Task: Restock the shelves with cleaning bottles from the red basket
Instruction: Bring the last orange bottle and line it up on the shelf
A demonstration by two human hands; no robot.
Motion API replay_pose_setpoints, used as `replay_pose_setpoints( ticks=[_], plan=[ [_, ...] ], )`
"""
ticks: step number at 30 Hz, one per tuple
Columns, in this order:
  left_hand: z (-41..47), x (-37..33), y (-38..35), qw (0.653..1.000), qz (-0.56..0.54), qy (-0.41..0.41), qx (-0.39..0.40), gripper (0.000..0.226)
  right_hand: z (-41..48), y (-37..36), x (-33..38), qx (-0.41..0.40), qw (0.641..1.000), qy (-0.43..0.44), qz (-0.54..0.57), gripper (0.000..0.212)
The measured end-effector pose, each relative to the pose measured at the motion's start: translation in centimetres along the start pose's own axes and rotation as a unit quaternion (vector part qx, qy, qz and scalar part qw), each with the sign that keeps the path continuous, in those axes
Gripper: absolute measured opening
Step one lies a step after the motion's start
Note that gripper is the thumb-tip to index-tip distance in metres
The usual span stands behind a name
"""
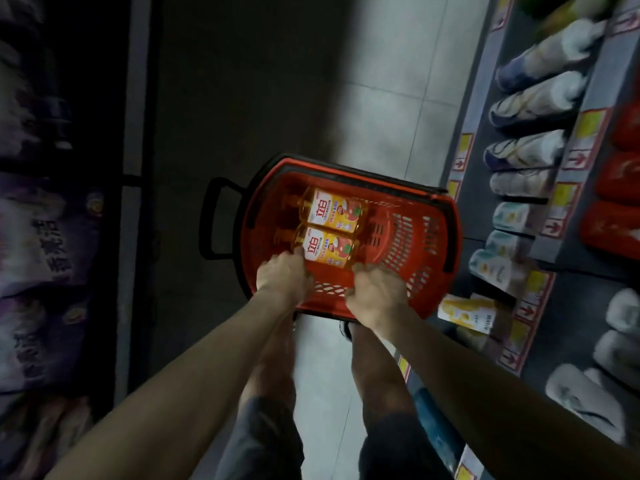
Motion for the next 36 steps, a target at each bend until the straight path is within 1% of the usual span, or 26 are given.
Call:
replay_pose_setpoints(
  ticks=[3,8,10,12,14,17,19,21,24,27,28,30,32,35,36],
  plan=[
    [4.5,0.5,-2.6,0.999,-0.031,0.017,-0.002,0.053,4.3,-2.7,0.1,0.002,1.0,0.01,-0.001,0.038],
    [11.1,1.7,-6.8,0.994,-0.077,0.064,-0.037,0.062,10.7,-7.1,-1.5,0.012,1.0,0.025,0.014,0.039],
    [13.1,2.5,-8.3,0.991,-0.094,0.084,-0.047,0.07,12.5,-8.5,-2.8,0.01,1.0,0.017,0.02,0.034],
    [14.7,3.3,-9.7,0.987,-0.113,0.103,-0.048,0.076,13.8,-9.6,-4.2,0.007,0.999,-0.001,0.039,0.025],
    [16.0,3.9,-10.9,0.982,-0.134,0.12,-0.047,0.073,14.8,-11.0,-5.7,0.021,0.997,-0.026,0.066,0.019],
    [17.5,4.4,-12.1,0.973,-0.178,0.135,-0.065,0.064,16.4,-14.0,-7.4,0.093,0.982,-0.083,0.145,0.019],
    [18.3,4.8,-12.6,0.96,-0.227,0.147,-0.075,0.061,17.4,-15.7,-7.8,0.125,0.959,-0.117,0.227,0.023],
    [18.8,5.1,-13.0,0.941,-0.288,0.157,-0.086,0.058,18.0,-16.9,-7.5,0.142,0.926,-0.141,0.32,0.031],
    [19.5,5.5,-13.3,0.906,-0.38,0.166,-0.09,0.052,17.8,-18.6,-6.3,0.173,0.856,-0.192,0.448,0.045],
    [20.0,5.9,-13.7,0.859,-0.479,0.161,-0.083,0.051,17.2,-19.9,-5.2,0.18,0.791,-0.235,0.536,0.055],
    [20.3,6.1,-13.9,0.843,-0.509,0.156,-0.08,0.053,17.1,-20.1,-4.9,0.18,0.773,-0.241,0.558,0.056],
    [20.8,6.4,-14.3,0.82,-0.549,0.147,-0.073,0.05,17.1,-20.3,-4.6,0.177,0.747,-0.247,0.592,0.056],
    [21.0,6.5,-14.3,0.809,-0.566,0.144,-0.065,0.049,17.1,-20.2,-4.6,0.176,0.721,-0.252,0.621,0.055],
    [21.0,6.5,-14.4,0.814,-0.557,0.151,-0.062,0.048,17.2,-20.0,-4.4,0.179,0.681,-0.252,0.664,0.045],
    [21.1,6.5,-14.5,0.811,-0.56,0.153,-0.065,0.048,17.2,-19.9,-4.4,0.179,0.672,-0.253,0.673,0.046]
  ],
)
Point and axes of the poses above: each hand's wrist, its own z-axis towards the middle knuckle, its own y-axis out of the back of the hand, x = y × z, the point moved 8 cm from there along z, towards the middle knuckle, and after that the axes turned 5 degrees about -z, right-handed, at the moved point
